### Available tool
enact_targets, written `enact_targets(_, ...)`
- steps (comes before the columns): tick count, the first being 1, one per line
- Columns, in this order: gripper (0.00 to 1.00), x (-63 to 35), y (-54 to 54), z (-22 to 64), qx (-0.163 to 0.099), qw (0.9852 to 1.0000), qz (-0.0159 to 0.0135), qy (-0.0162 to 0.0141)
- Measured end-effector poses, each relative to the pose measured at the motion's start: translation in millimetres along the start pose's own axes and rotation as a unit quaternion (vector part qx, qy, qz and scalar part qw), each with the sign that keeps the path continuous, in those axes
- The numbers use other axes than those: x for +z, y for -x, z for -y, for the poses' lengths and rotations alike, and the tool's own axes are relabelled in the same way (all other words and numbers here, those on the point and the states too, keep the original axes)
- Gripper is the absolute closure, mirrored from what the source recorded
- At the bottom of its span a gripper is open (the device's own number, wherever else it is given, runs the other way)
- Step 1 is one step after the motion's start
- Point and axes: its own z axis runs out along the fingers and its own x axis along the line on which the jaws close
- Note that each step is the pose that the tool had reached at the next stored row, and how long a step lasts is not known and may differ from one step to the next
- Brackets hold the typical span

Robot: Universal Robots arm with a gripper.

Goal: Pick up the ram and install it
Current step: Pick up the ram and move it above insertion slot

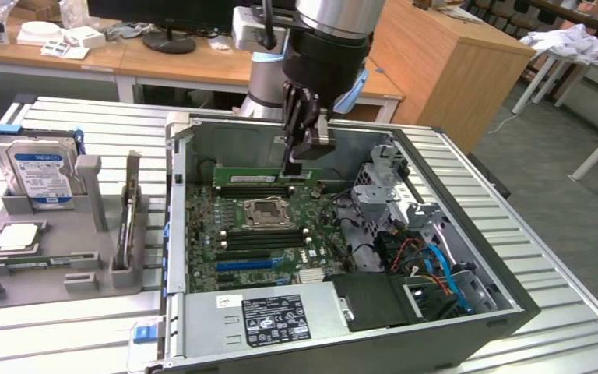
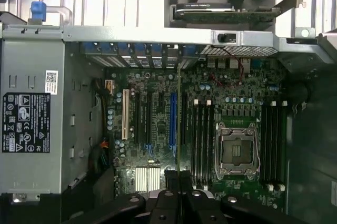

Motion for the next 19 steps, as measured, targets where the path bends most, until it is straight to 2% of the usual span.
enact_targets(10,0.88,-0.3,-0.2,17.5,0.000,1.0000,0.0000,0.0000)
enact_targets(19,0.88,0.0,2.3,17.6,0.000,1.0000,0.0001,0.0000)
